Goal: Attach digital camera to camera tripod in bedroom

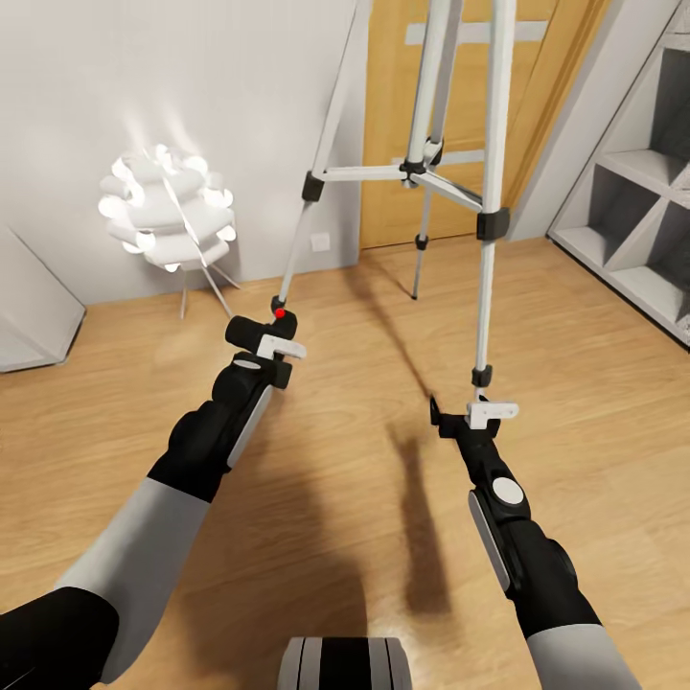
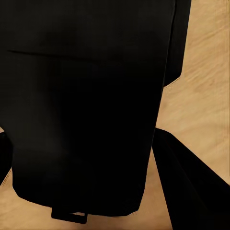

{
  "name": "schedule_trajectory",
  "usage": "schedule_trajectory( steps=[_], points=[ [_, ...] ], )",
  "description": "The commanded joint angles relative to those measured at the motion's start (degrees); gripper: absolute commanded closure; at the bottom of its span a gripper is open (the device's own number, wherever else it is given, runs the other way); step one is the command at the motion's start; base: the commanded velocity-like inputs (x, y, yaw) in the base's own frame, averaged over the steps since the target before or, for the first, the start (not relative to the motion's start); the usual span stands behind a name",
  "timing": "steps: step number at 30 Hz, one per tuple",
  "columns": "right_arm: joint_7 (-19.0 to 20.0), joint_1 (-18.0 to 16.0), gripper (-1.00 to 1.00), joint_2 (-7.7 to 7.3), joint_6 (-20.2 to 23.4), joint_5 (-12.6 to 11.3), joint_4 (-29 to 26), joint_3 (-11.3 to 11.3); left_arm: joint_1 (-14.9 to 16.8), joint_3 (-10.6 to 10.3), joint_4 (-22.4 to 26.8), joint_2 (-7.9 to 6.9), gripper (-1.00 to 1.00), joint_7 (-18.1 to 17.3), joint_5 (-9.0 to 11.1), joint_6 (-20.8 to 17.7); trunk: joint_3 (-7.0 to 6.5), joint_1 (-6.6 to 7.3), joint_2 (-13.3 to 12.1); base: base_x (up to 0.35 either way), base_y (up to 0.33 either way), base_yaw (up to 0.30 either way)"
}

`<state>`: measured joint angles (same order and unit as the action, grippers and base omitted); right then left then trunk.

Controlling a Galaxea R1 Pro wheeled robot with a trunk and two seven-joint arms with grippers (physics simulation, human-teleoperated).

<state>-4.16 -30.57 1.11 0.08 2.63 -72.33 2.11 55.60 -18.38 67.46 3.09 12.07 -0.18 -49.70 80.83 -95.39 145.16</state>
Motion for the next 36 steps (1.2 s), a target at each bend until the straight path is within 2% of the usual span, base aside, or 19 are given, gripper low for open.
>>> schedule_trajectory(
  steps=[1,6,17,36],
  points=[
    [-0.3,0.0,-1.00,0.00,0.0,0.3,0.0,0.1,0.0,-0.1,0.0,-0.01,1.00,0.1,-0.1,-0.3,-0.28,0.03,0.0,0.000,0.000,0.000],
    [-0.3,0.0,-1.00,0.03,0.0,0.3,0.0,0.1,0.0,-0.1,0.0,-0.02,1.00,0.1,-0.1,-0.3,-1.85,0.16,-0.1,0.000,0.000,0.000],
    [-0.3,0.0,-1.00,0.03,0.0,0.3,0.1,0.1,0.0,-0.1,0.2,0.07,1.00,0.1,0.1,-0.5,-2.86,0.16,-0.1,-0.014,0.000,0.000],
    [-0.3,0.0,-1.00,0.12,0.0,0.2,0.2,0.1,-0.1,-0.1,-0.1,0.07,1.00,0.1,0.1,-0.5,-4.60,0.16,-0.1,-0.313,0.000,0.000]
  ],
)
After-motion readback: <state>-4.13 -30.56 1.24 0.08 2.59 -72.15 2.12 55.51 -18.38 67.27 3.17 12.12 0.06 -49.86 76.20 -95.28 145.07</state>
